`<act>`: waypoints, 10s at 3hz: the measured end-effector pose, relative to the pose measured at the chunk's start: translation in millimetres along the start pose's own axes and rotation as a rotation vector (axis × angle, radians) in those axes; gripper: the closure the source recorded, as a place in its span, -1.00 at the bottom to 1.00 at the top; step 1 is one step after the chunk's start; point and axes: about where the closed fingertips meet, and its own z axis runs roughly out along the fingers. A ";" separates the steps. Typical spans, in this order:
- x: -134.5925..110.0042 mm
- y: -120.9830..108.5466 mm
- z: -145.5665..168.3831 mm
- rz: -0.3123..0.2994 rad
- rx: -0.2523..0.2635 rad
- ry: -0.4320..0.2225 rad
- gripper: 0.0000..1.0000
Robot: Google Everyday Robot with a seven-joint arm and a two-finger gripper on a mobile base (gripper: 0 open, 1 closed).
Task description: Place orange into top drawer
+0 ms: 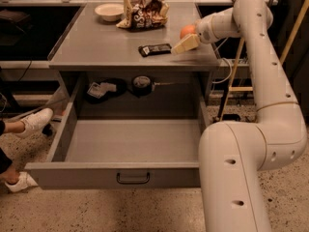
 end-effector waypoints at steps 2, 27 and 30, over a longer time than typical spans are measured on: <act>0.0 0.0 0.1 0.000 0.000 0.000 -0.16; 186.5 317.1 45.3 -0.311 -0.272 0.352 0.96; 186.5 317.2 45.3 -0.311 -0.272 0.352 -0.42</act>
Offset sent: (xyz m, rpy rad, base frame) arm 0.0000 0.0000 0.0000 0.0000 0.0000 0.0000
